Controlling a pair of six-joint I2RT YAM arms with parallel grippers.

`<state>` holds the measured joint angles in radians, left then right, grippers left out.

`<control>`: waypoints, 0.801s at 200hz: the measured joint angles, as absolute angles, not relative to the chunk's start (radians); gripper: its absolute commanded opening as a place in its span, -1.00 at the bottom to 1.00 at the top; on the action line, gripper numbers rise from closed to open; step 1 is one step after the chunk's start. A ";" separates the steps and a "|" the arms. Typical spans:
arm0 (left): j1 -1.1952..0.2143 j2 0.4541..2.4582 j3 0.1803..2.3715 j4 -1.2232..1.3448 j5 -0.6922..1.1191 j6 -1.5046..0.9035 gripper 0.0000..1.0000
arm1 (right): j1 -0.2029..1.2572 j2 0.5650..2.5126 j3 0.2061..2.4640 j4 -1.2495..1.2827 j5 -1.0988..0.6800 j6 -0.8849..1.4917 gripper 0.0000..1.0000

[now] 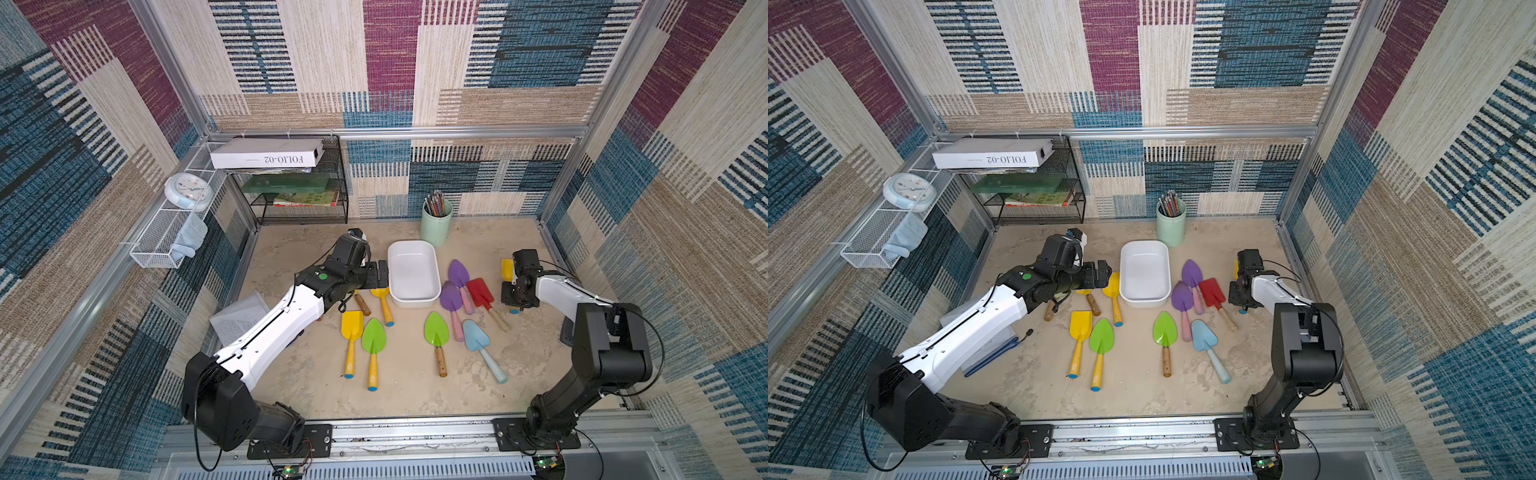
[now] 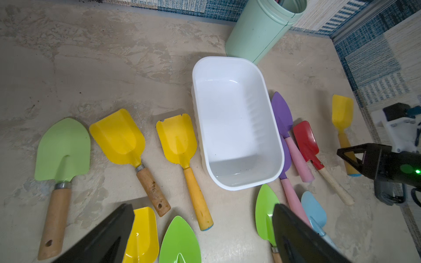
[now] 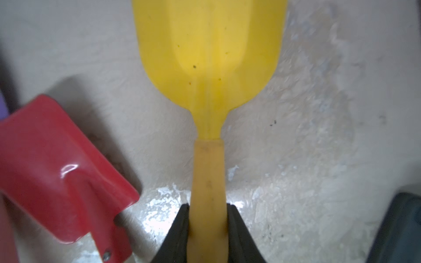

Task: Put the shovel into the storage box
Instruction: Pick up the shovel from the center of the board.

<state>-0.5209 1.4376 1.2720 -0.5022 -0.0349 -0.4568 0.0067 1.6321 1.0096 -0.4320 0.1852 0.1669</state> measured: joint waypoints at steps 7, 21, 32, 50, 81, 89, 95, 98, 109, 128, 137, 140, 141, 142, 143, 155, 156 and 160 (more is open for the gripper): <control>-0.522 1.445 1.281 -0.500 -0.019 -0.457 0.99 | 0.007 1.611 1.015 -0.438 0.189 0.166 -1.00; -0.524 1.460 1.301 -0.496 -0.010 -0.460 0.99 | 0.007 1.560 1.021 -0.451 0.190 0.162 -1.00; -0.524 1.474 1.320 -0.494 0.004 -0.460 0.99 | 0.010 1.520 1.024 -0.459 0.185 0.151 -1.00; -0.525 1.502 1.351 -0.485 0.033 -0.460 0.99 | 0.017 1.462 1.030 -0.470 0.147 0.124 -1.00; -0.527 1.584 1.419 -0.451 0.119 -0.467 0.99 | 0.070 1.370 1.032 -0.477 0.073 0.083 -1.00; -0.528 1.611 1.441 -0.440 0.147 -0.472 0.99 | 0.092 1.347 1.030 -0.476 0.060 0.072 -1.00; -0.530 1.633 1.457 -0.433 0.167 -0.476 0.99 | 0.110 1.329 1.026 -0.476 0.044 0.065 -1.00; -0.532 1.642 1.464 -0.431 0.176 -0.480 0.99 | 0.121 1.319 1.024 -0.475 0.033 0.061 -1.00; -0.540 1.674 1.488 -0.414 0.207 -0.491 0.99 | 0.161 1.295 1.018 -0.474 0.002 0.047 -1.00; -0.559 1.723 1.520 -0.382 0.247 -0.498 0.99 | 0.233 1.281 1.018 -0.475 -0.030 0.033 -1.00; -0.569 1.739 1.529 -0.364 0.262 -0.509 0.99 | 0.266 1.284 1.021 -0.479 -0.039 0.030 -1.00; -0.574 1.744 1.532 -0.359 0.263 -0.513 0.99 | 0.278 1.287 1.023 -0.482 -0.040 0.030 -1.00; -0.575 1.745 1.533 -0.357 0.264 -0.514 0.99 | 0.281 1.288 1.024 -0.482 -0.040 0.030 -1.00; -0.577 1.747 1.534 -0.355 0.264 -0.514 0.99 | 0.284 1.288 1.025 -0.482 -0.040 0.030 -1.00; -0.578 1.748 1.534 -0.354 0.265 -0.514 0.99 | 0.286 1.289 1.025 -0.483 -0.039 0.030 -1.00; -0.595 1.762 1.540 -0.330 0.269 -0.516 0.99 | 0.321 1.303 1.034 -0.487 -0.036 0.030 -1.00; -0.596 1.763 1.540 -0.328 0.269 -0.516 0.99 | 0.323 1.304 1.034 -0.487 -0.035 0.030 -1.00; -0.601 1.766 1.541 -0.321 0.268 -0.517 0.99 | 0.331 1.309 1.036 -0.488 -0.033 0.031 -1.00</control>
